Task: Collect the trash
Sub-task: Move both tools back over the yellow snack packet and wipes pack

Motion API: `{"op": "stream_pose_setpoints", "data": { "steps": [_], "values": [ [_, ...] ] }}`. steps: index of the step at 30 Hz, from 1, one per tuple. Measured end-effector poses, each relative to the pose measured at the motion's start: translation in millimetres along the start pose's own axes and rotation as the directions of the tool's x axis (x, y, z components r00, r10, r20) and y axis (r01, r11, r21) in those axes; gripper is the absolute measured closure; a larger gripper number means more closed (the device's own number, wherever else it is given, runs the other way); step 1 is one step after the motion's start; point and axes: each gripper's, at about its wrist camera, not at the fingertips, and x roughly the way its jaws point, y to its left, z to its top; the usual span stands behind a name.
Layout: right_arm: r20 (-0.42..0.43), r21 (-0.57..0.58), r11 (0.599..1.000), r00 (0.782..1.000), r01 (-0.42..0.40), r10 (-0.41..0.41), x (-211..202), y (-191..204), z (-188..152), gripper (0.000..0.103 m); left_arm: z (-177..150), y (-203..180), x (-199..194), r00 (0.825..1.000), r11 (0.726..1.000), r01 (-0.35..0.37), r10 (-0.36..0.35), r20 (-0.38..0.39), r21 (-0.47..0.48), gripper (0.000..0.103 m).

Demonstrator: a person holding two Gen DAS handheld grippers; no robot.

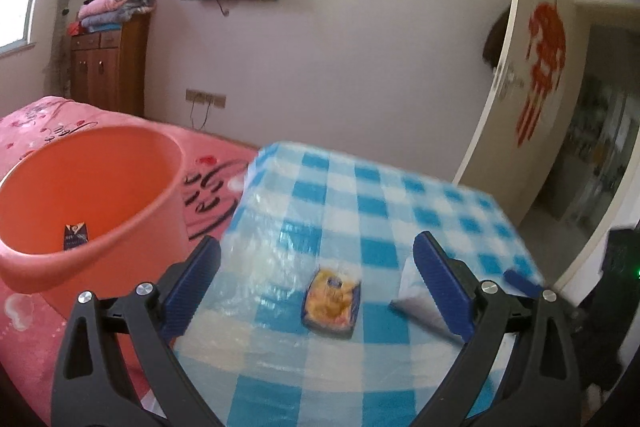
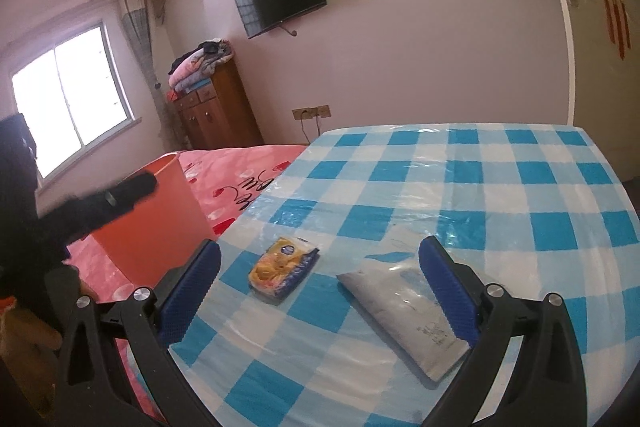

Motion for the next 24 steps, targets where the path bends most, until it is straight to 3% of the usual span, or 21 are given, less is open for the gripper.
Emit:
{"op": "stream_pose_setpoints", "data": {
  "steps": [8, 18, 24],
  "values": [
    [-0.001, 0.027, 0.999, 1.000, 0.030, -0.030, -5, -27, -6, 0.005, -20, -15, 30, 0.991, 1.000, 0.003, 0.000, -0.135, 0.023, 0.006],
    [-0.016, 0.070, 0.996, 0.999, 0.046, -0.045, -8, -58, -11, 0.005, -38, -38, 55, 0.975, 0.997, 0.029, -0.013, -0.223, 0.069, 0.006],
    [-0.044, 0.120, 0.992, 0.999, 0.028, -0.023, -6, -77, -14, 0.005, -47, -44, 74, 0.961, 0.996, -0.008, 0.033, -0.275, 0.093, 0.006]
  ]
}}
